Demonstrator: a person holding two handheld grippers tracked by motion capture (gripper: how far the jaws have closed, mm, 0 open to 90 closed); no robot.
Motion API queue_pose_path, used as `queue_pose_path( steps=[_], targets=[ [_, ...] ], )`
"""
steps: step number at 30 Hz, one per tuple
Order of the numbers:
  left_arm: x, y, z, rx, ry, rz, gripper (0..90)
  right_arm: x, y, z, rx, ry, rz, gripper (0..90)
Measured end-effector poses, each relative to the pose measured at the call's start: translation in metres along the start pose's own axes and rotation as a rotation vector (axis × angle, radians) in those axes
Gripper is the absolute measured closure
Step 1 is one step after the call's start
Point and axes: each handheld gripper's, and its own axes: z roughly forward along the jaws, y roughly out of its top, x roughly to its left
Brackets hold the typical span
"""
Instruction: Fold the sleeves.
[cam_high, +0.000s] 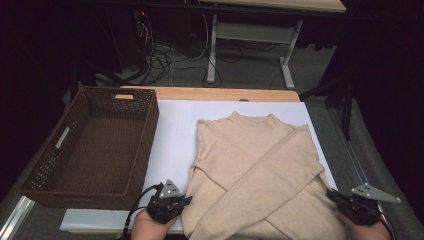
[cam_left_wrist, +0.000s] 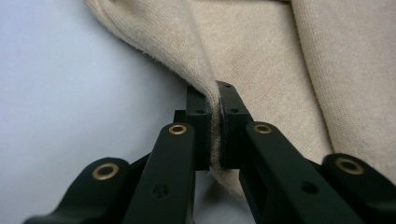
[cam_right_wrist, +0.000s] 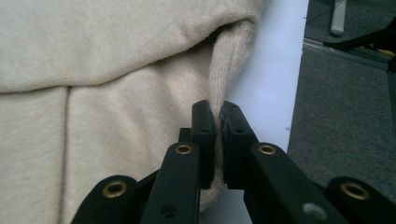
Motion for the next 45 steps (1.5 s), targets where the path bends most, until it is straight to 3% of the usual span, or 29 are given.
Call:
queue_pose_path(
  steps=[15,21,25,28,31,36,45],
  targets=[
    [-0.016,-0.034,-0.033,0.015,-0.039,0.005,81.8,0.025,-0.025,-0.037,-0.022,0.037,-0.021,85.7],
    [-0.017,-0.037,-0.032,0.005,-0.047,-0.001,81.1,0.027,-0.033,-0.041,-0.026,0.045,-0.010,83.9],
    [-0.015,-0.037,-0.032,-0.022,-0.052,-0.008,73.0,0.025,-0.032,-0.041,-0.036,0.070,0.002,68.5],
    [-0.009,-0.034,-0.034,-0.054,-0.063,-0.058,61.5,0.022,-0.029,-0.043,-0.071,0.081,0.029,52.3],
    [-0.005,-0.027,-0.034,-0.092,-0.053,-0.071,50.3,0.021,-0.025,-0.041,-0.099,0.070,0.024,36.9],
    [0.000,-0.012,-0.031,-0.119,-0.027,-0.068,31.6,0.018,-0.014,-0.033,-0.116,0.100,0.026,23.8],
    [0.015,0.010,-0.016,-0.120,-0.009,-0.069,12.3,0.016,0.011,-0.016,-0.139,0.100,0.045,3.8]
  ],
)
